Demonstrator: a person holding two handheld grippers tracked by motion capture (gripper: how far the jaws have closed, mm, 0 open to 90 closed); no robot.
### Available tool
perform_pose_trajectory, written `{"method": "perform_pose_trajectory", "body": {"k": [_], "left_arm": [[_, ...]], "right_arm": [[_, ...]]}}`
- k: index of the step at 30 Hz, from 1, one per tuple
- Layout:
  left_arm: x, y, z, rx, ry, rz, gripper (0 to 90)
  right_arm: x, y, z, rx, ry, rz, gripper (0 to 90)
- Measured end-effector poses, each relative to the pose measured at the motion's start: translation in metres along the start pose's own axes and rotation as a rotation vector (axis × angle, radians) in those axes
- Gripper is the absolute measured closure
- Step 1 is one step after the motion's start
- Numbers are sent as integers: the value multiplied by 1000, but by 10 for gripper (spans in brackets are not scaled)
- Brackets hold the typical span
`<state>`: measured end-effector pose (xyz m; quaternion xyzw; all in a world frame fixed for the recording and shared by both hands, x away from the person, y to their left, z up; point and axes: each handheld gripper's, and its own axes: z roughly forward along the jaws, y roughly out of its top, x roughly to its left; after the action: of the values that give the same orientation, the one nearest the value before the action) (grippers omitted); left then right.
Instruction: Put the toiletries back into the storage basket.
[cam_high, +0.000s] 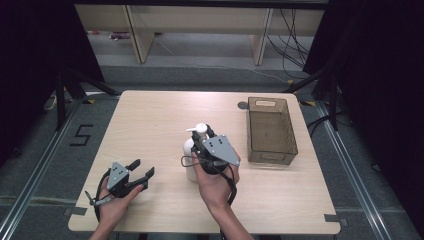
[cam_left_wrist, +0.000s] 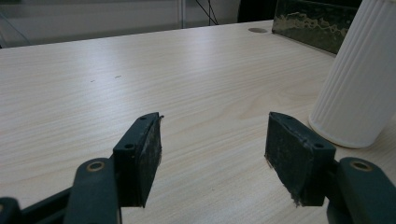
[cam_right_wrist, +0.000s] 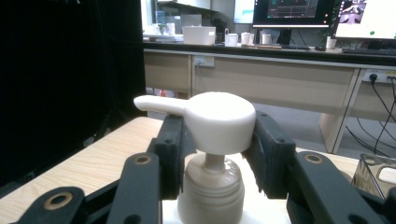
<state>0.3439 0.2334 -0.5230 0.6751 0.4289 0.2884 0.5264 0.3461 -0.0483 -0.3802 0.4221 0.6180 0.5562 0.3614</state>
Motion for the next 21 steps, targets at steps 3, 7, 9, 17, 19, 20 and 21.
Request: {"method": "perform_pose_trajectory", "body": {"k": [3,7,9,17,19,20,21], "left_arm": [[0,0,0,4,0,6,355],[0,0,0,4,1,5,355],[0,0,0,5,1,6,355],[-1,0,-1,7,2,3,354],[-1,0,-1,5,1,3,355],[-1,0,-1,3,1,2,355],[-1,0,-1,6,3,2,355]], "right_arm": [[-7,4,-1,-9,11,2,601],[-12,12,-7,-27,8,-4,601],[-15,15,-10,-28,11,-18,601],[-30,24,-24,-48,26,15,602],[-33,28,-29,-51,18,12,602],[-33,28,-29,-51,18,12,602],[-35,29,-31,-51,12,14,602]]}}
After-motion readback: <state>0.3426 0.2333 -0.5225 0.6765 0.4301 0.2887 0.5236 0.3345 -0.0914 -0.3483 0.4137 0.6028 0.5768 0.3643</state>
